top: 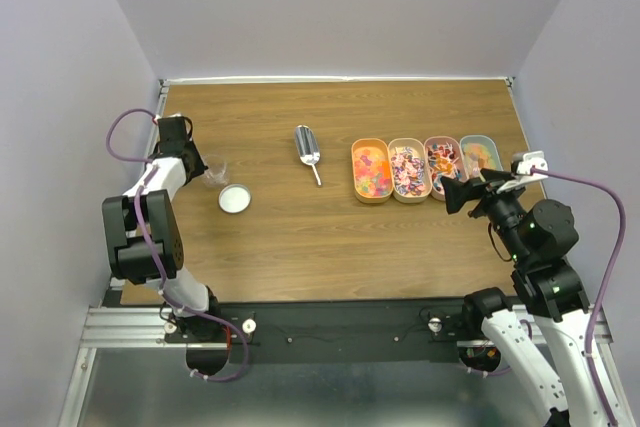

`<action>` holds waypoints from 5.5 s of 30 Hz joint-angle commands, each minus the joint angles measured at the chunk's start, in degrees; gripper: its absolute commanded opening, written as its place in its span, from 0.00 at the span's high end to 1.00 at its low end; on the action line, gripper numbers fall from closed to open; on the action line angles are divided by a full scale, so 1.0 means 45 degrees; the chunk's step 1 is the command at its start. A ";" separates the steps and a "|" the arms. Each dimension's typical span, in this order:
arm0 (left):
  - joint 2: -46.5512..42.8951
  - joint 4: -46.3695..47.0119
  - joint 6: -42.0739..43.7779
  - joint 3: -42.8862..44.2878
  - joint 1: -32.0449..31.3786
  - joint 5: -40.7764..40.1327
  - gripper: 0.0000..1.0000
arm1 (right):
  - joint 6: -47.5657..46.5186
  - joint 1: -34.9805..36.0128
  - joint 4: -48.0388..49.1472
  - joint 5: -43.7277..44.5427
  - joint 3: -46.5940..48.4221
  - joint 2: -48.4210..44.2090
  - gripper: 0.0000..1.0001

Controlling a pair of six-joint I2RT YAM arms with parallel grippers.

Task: Pack the candies
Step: Pick up the packing bottle from the center of the board, then place the packing bottle at the center of the board, then pick up the spatula from the center of the board.

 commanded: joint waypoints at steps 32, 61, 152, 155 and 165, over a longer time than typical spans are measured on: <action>0.0256 -0.4031 -0.2838 0.3299 -1.3801 -0.3146 1.00 | -0.0233 0.0147 -0.0256 -0.0459 0.0282 0.1026 0.00; 0.2563 -0.2859 -0.5944 0.2600 -1.7437 -0.5489 0.99 | -0.0233 0.0362 -0.0276 -0.0283 -0.0050 0.0812 0.00; 0.5748 -0.1727 -0.1277 0.7522 -0.7867 -0.2327 1.00 | 0.0062 0.0577 -0.0686 -0.3443 0.0379 0.3290 0.00; 0.5279 -0.1747 -0.1529 0.7385 -0.7867 -0.2287 1.00 | 0.0137 0.0577 -0.0667 -0.4597 0.0516 0.3778 0.00; 0.2917 -0.2760 -0.4554 0.7051 -0.8764 -0.3652 1.00 | 0.1856 0.0596 -0.0375 -0.5107 0.1100 0.7196 0.00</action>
